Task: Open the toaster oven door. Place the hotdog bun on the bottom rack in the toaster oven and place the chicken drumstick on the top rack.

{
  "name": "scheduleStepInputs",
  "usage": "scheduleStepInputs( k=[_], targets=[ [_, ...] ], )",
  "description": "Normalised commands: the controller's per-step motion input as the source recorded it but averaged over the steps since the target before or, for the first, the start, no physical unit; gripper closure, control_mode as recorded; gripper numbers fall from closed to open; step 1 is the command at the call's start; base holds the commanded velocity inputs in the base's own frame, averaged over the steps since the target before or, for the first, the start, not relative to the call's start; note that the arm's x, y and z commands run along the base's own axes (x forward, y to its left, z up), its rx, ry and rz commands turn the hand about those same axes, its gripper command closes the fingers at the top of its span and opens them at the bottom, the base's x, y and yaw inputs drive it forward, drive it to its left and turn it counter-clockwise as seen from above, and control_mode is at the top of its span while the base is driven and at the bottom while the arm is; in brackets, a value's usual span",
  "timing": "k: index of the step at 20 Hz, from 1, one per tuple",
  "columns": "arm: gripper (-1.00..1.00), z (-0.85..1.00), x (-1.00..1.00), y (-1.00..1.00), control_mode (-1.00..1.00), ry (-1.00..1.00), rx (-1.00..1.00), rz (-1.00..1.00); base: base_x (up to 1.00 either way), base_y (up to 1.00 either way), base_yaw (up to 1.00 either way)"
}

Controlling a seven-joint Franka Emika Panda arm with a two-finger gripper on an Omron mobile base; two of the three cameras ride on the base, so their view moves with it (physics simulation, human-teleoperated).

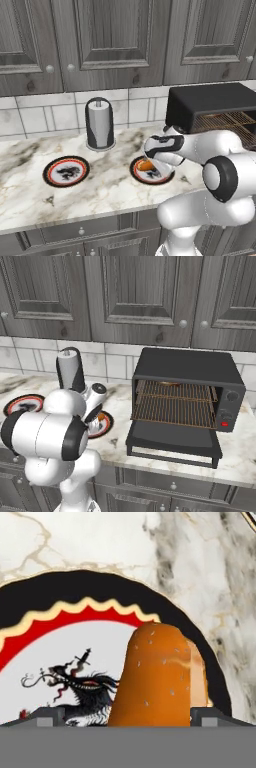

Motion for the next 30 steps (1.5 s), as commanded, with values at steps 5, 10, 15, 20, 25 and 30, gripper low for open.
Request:
scheduleStepInputs(
  k=[5, 10, 15, 20, 25, 30],
  targets=[
    [1.0, -0.01, 0.01, 0.0, -1.0, 0.0, 0.04, -0.04, 0.0, 0.0, 0.0],
    [1.0, 0.0, 0.0, 0.0, -1.0, 0.0, 0.07, -0.02, 0.0, 0.0, 0.0],
    [1.0, 0.01, 0.0, 0.0, -1.0, -0.01, 0.08, -0.01, 0.0, 0.0, 0.0],
    [1.0, 0.59, -0.31, -0.03, -1.0, -0.03, 0.04, 0.0, 0.0, 0.0, 0.0],
    [1.0, 0.96, -0.78, -0.18, -1.0, 0.0, -0.05, -0.07, 0.0, 0.0, 0.0],
    [1.0, 0.97, -0.75, -0.26, -1.0, 0.0, -0.09, -0.23, 0.0, 0.0, 0.0]
  ],
)
